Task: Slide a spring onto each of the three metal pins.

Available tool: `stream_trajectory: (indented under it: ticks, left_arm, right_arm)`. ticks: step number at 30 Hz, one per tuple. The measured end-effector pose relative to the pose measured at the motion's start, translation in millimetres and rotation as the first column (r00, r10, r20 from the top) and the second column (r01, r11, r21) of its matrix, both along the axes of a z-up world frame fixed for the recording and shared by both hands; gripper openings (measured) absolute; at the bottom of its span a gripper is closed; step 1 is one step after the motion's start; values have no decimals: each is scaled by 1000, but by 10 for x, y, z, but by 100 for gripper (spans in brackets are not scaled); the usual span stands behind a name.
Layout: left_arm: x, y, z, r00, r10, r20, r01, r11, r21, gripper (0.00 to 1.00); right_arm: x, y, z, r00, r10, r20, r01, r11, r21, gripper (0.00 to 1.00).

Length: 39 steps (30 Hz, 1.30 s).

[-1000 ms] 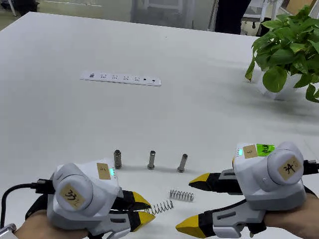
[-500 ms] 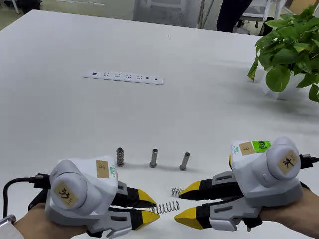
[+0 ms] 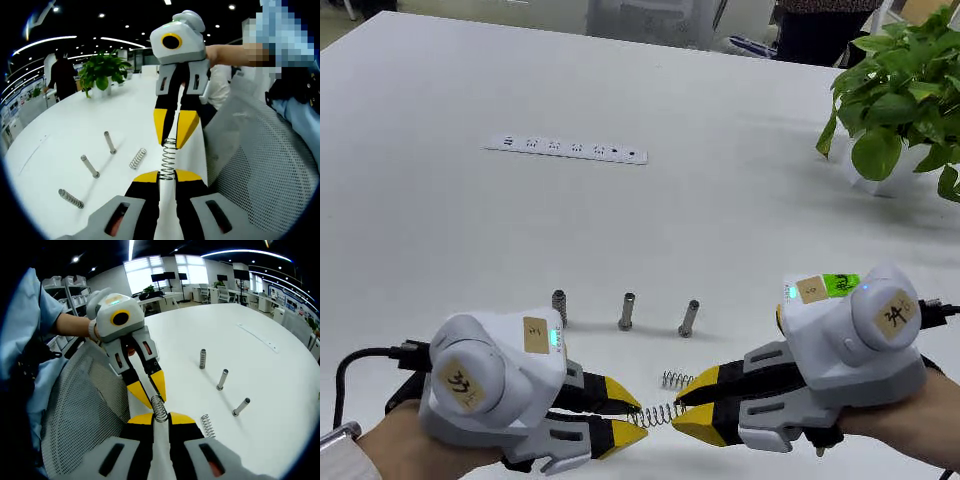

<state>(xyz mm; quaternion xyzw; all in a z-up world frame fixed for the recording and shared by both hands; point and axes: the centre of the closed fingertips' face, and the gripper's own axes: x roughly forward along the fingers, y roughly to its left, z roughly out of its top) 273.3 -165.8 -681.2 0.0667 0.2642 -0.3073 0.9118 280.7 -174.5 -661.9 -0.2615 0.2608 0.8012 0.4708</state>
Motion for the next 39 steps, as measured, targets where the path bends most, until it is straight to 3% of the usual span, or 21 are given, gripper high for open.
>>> stream_trajectory:
  ticks: [4,12,20,22,24,27,34,39]
  left_arm:
    - [10,-29,-21,1000,-14,-12,14,1000,19,10]
    - [45,-58,-29,999,-10,-31,10,1000,9,9]
    - [40,-79,-34,999,-12,-34,13,1000,11,9]
    - [34,-86,-25,999,-15,-31,16,1000,9,9]
    - [28,-100,-20,999,-19,-30,20,1000,8,9]
    - [29,-117,-7,999,-21,-24,21,1000,3,9]
    - [40,-162,38,1000,-30,-3,30,1000,-4,9]
    - [49,-171,65,999,-32,8,32,999,-8,9]
  right_arm:
    - [-18,31,65,999,21,41,-21,1000,7,12]
    - [-41,62,114,992,59,113,-59,998,-2,12]
    - [-53,51,107,985,95,145,-93,995,-18,12]
    - [-82,36,127,976,142,164,-142,990,-11,14]
    - [-83,25,129,975,145,166,-141,989,-36,25]
    - [-61,35,139,970,169,175,-164,986,-44,24]
    - [-93,16,44,957,243,158,-227,967,-116,18]
    - [-127,19,25,954,263,145,-245,961,-130,17]
